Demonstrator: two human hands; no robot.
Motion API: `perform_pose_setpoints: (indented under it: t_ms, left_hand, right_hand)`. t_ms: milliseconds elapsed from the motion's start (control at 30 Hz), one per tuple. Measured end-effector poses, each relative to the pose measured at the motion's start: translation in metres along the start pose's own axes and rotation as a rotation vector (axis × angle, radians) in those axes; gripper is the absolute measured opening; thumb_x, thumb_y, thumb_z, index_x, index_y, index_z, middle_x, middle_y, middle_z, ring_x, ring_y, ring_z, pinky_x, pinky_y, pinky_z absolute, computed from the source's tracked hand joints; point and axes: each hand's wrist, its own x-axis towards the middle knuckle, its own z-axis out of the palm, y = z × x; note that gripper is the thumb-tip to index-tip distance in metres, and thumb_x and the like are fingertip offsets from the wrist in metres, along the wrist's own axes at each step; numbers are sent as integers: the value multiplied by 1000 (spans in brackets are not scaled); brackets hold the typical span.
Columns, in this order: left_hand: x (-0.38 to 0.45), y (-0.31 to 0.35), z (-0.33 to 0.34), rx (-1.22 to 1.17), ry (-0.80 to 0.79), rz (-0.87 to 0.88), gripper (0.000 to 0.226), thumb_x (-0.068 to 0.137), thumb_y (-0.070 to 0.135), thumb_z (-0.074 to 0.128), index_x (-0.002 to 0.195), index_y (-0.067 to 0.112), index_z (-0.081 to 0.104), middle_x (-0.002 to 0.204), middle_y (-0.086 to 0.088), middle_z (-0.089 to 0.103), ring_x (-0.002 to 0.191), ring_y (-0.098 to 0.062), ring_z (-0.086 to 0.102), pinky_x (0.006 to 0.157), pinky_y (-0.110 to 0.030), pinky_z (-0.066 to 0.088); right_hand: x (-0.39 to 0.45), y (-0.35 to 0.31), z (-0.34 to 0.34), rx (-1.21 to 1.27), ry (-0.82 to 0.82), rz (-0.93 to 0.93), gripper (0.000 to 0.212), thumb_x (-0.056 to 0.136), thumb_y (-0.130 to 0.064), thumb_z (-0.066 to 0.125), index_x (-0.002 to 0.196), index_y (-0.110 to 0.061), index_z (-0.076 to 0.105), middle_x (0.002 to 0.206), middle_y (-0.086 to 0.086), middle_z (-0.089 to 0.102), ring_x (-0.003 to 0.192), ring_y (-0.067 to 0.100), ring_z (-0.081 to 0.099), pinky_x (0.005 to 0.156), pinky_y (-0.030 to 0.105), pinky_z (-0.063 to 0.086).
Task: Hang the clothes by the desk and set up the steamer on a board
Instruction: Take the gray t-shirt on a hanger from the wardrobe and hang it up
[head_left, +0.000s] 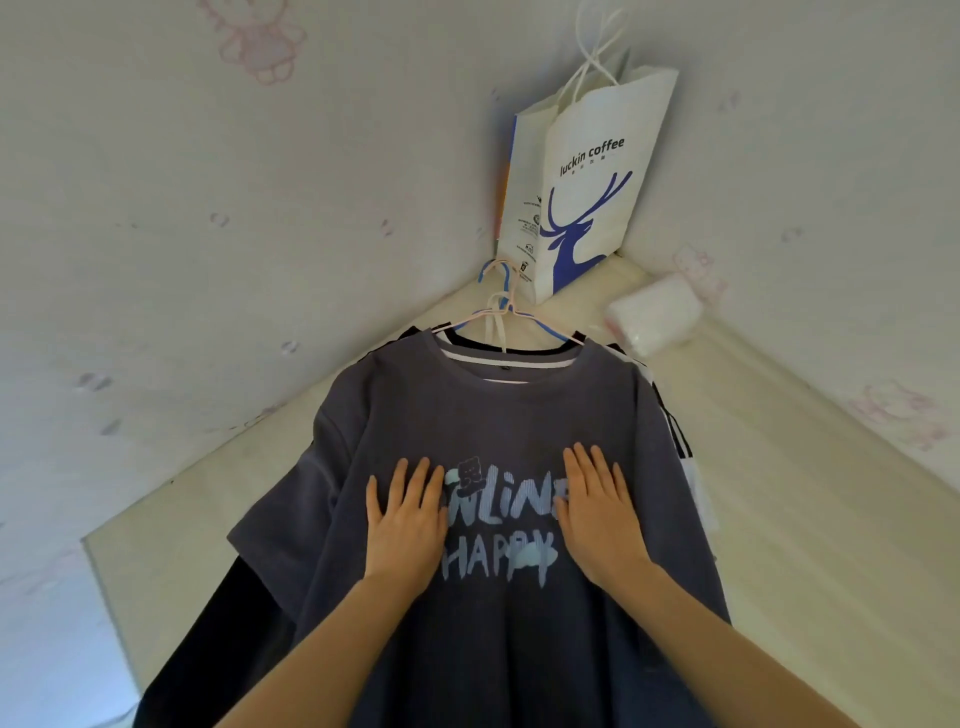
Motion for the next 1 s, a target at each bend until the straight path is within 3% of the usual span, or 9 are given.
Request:
perform_pose_setpoints:
  t_ms: [67, 200, 267, 367, 433, 600, 767, 900, 1000]
  left_hand:
    - [-18, 6, 5, -14, 6, 18, 56, 90, 39, 30, 133, 15, 55, 134, -5, 57, 130, -31, 48, 107, -56, 18]
    - [-56, 15, 10, -44, -18, 64, 55, 89, 40, 30, 134, 17, 54, 135, -4, 56, 129, -28, 49, 108, -56, 25]
    - [-72, 18, 9, -56, -23, 75, 55, 88, 40, 30, 130, 18, 58, 133, -4, 58, 125, -26, 53, 103, -57, 35]
    - [-87, 16, 11, -85, -36, 44, 54, 87, 40, 31, 127, 17, 61, 128, -3, 62, 117, -24, 60, 97, -56, 42]
    - [-134, 10, 7, -36, -6, 157, 51, 88, 39, 35, 126, 17, 62, 128, -1, 62, 116, -24, 60, 97, -56, 43]
    - [-155, 10, 8, -87, -30, 168, 47, 88, 35, 62, 132, 18, 56, 132, -2, 59, 121, -25, 56, 100, -57, 40]
    - [-205, 14, 0, -133, -23, 309, 52, 96, 35, 49, 144, 16, 41, 146, -3, 45, 133, -24, 44, 107, -45, 38]
    - [-239, 28, -5, -123, 11, 439, 54, 86, 31, 66, 135, 13, 54, 133, -5, 58, 122, -25, 56, 94, -42, 51]
    - [-260, 47, -7, -107, 76, 578, 58, 74, 29, 79, 126, 11, 61, 123, -6, 66, 112, -25, 63, 85, -41, 56]
  right_hand:
    - [-22, -6, 8, 7, -6, 7, 60, 100, -32, 36, 151, -8, 15, 158, 12, 18, 147, 28, 9, 117, 42, 5]
    - [-63, -19, 17, -22, 6, 28, 60, 94, -31, 53, 144, -4, 35, 147, 13, 41, 139, 32, 33, 111, 47, 26]
    - [-82, -24, 19, -21, 37, 44, 60, 94, -32, 52, 144, -4, 36, 147, 12, 41, 140, 31, 31, 112, 47, 28]
    - [-101, -30, 21, 18, 27, 63, 59, 99, -34, 40, 149, -5, 24, 154, 10, 29, 145, 29, 17, 117, 43, 16]
    - [-160, -52, 21, 21, 51, 111, 59, 101, -34, 36, 150, -5, 21, 155, 10, 26, 146, 28, 14, 118, 42, 16]
    - [-190, -59, 26, 45, 99, 171, 56, 96, -31, 50, 142, -2, 39, 143, 14, 47, 139, 33, 34, 111, 47, 33]
    - [-265, -82, 43, 27, 93, 297, 56, 82, -31, 71, 128, -1, 57, 125, 13, 62, 125, 34, 52, 98, 47, 46]
    - [-316, -95, 50, 72, 129, 384, 60, 69, -32, 82, 118, -4, 65, 116, 10, 68, 116, 32, 60, 90, 45, 50]
    - [-354, -95, 50, 98, 156, 454, 60, 75, -33, 78, 124, -4, 60, 123, 10, 65, 122, 33, 55, 97, 45, 46]
